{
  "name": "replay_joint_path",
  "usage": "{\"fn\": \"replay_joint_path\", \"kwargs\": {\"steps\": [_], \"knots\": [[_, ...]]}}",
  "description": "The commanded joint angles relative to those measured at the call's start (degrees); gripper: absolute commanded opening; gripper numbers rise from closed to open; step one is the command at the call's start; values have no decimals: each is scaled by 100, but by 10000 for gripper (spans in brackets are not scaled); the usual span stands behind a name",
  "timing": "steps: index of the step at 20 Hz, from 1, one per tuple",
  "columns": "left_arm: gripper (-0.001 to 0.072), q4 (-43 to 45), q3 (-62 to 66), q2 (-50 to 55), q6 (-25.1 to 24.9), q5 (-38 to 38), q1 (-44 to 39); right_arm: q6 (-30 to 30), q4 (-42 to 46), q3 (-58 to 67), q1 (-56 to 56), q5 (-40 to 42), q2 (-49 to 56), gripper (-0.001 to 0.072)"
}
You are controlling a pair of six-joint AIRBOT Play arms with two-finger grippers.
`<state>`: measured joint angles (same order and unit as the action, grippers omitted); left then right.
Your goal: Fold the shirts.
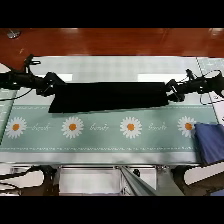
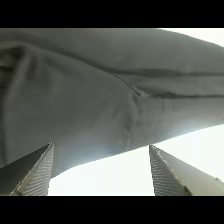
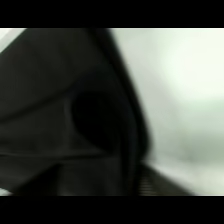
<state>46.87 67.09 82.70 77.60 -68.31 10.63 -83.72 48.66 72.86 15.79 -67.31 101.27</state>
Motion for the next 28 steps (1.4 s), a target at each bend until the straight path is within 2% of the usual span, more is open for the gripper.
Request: {"fn": "replay_joint_path", "kwargs": {"steps": [1,2,3,4,5,6,9,12,14,17,20,21,24,28], "knots": [[700,4,-13,-42,0,35,-280,170,-175,199,-282,-184,98,86],[700,4,-13,-42,0,24,-304,201,-188,361,-286,-402,90,18],[696,4,-13,-42,0,-15,-306,273,-168,503,-282,-640,26,17],[597,4,-11,-42,-11,-103,-304,267,-103,540,-201,-785,-114,17],[243,-7,-11,-42,-205,-269,-310,181,20,538,-118,-896,-289,17],[31,-44,-11,-42,-584,-496,-348,175,197,511,-46,-1019,-527,17],[26,-44,-17,-59,-949,-892,-601,170,979,85,52,-1014,-1534,17],[25,-44,-50,-219,-1008,-442,-1432,190,1252,-815,66,-785,-2833,16],[25,-42,-74,-284,-863,632,-2317,175,1200,-1493,63,-697,-3744,17],[25,-39,-72,-94,-337,2645,-3703,-24,960,-2291,63,-688,-4964,16],[25,-39,-59,409,-186,4354,-4894,-164,798,-2662,46,-859,-5794,17],[25,-39,13,634,-181,4638,-5189,-212,798,-2684,46,-938,-5971,17],[24,-42,765,1534,417,4015,-5799,-293,734,-2686,46,-1025,-6367,17],[24,-214,1895,2516,798,3189,-6443,-278,737,-2686,46,-1209,-6400,18]]}}
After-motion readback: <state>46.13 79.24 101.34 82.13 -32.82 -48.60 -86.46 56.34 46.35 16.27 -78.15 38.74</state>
